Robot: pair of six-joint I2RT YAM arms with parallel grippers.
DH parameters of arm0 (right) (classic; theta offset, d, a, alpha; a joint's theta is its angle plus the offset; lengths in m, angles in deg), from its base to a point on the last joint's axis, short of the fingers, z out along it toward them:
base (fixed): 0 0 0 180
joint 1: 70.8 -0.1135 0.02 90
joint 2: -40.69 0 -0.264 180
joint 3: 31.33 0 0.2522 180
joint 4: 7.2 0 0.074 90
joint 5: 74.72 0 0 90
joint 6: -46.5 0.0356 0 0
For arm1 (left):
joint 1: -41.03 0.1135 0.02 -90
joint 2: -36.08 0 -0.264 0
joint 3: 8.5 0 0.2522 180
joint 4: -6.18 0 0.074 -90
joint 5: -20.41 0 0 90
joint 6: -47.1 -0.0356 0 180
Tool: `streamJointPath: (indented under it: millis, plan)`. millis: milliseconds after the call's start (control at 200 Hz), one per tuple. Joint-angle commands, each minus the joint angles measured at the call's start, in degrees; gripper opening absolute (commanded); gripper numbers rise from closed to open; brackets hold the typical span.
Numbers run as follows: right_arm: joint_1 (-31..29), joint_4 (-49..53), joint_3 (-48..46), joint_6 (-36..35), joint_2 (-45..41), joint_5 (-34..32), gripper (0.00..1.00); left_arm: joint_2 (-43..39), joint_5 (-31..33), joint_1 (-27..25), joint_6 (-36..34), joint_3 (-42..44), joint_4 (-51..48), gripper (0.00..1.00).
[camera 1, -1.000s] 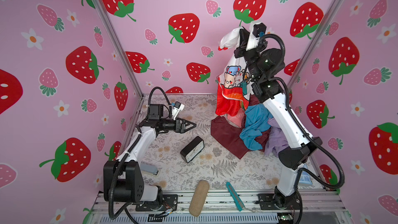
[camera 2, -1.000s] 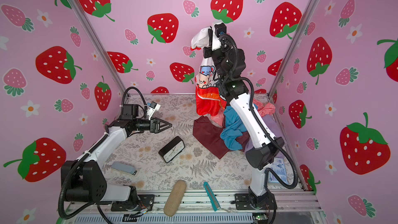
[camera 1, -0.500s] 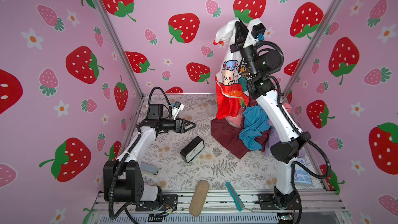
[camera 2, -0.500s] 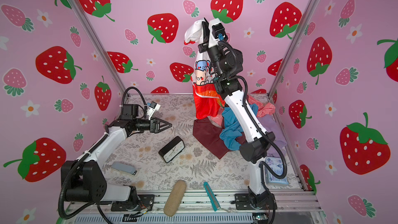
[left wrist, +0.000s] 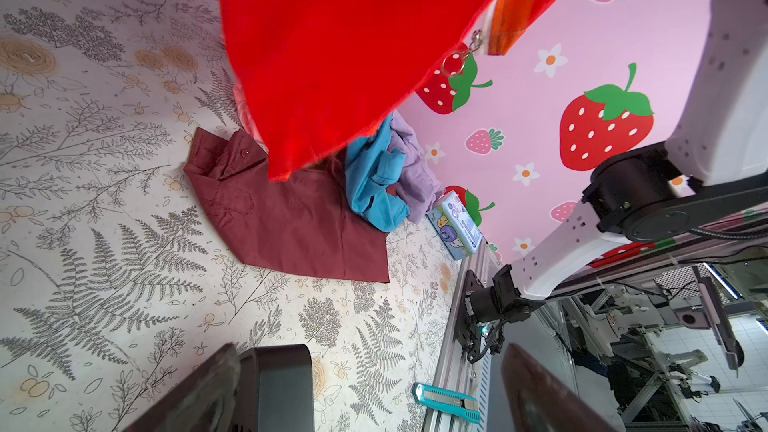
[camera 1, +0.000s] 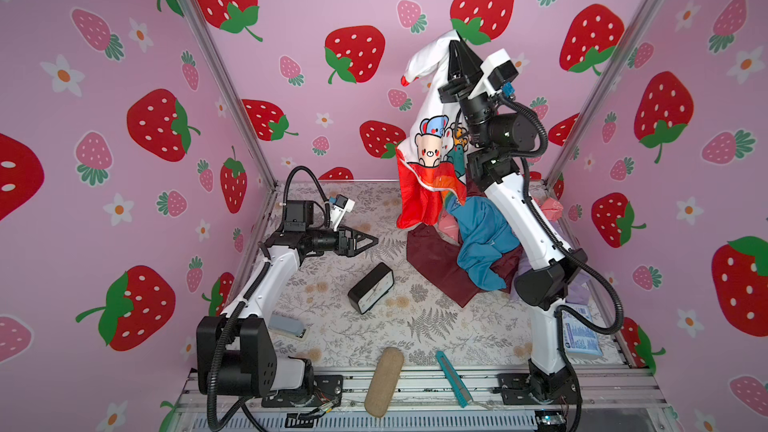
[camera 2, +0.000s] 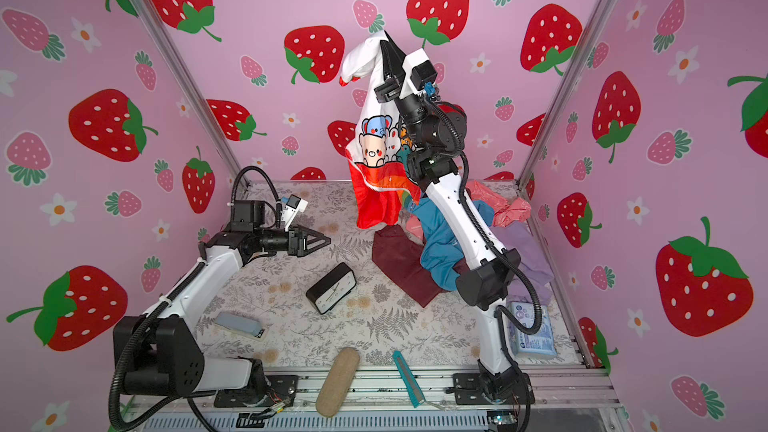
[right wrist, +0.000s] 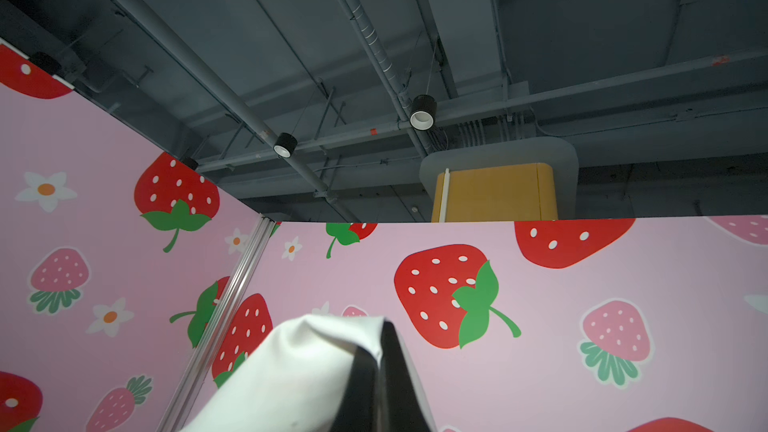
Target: Pick out a specific cloth from the pile
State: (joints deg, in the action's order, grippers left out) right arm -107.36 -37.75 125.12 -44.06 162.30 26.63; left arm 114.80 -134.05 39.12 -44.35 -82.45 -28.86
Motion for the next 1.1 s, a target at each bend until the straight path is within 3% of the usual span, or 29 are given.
streamJointPath:
  millis: [0,330,550,655,845,1096]
  plan:
    - [-1.1,-5.7,1.51,4.09,3.4,2.24,0.0,-1.32,-0.26,0.1,-0.48,0.33,0.38,0.99]
    - [-2.12,-9.17,6.56,11.84,17.66,-1.32,0.0,-1.4,0.79,0.21,-1.09,0.59,0.05,0.99]
    - [-1.71,-6.89,5.59,8.86,21.33,-3.75,0.0,0.34,0.84,0.6,-1.42,0.08,-0.32,0.99]
    - [-0.94,-1.56,1.44,8.6,19.05,-4.27,0.0,1.15,0.66,1.06,-1.35,-0.2,-0.42,0.99]
    - [-0.71,9.74,-14.54,4.42,10.26,-4.94,0.0,1.17,0.44,1.4,-1.23,-0.18,-0.38,0.99]
    - [-0.16,28.69,-19.46,2.17,9.66,-11.24,0.0,1.52,-0.31,1.39,-0.22,0.15,0.86,0.99]
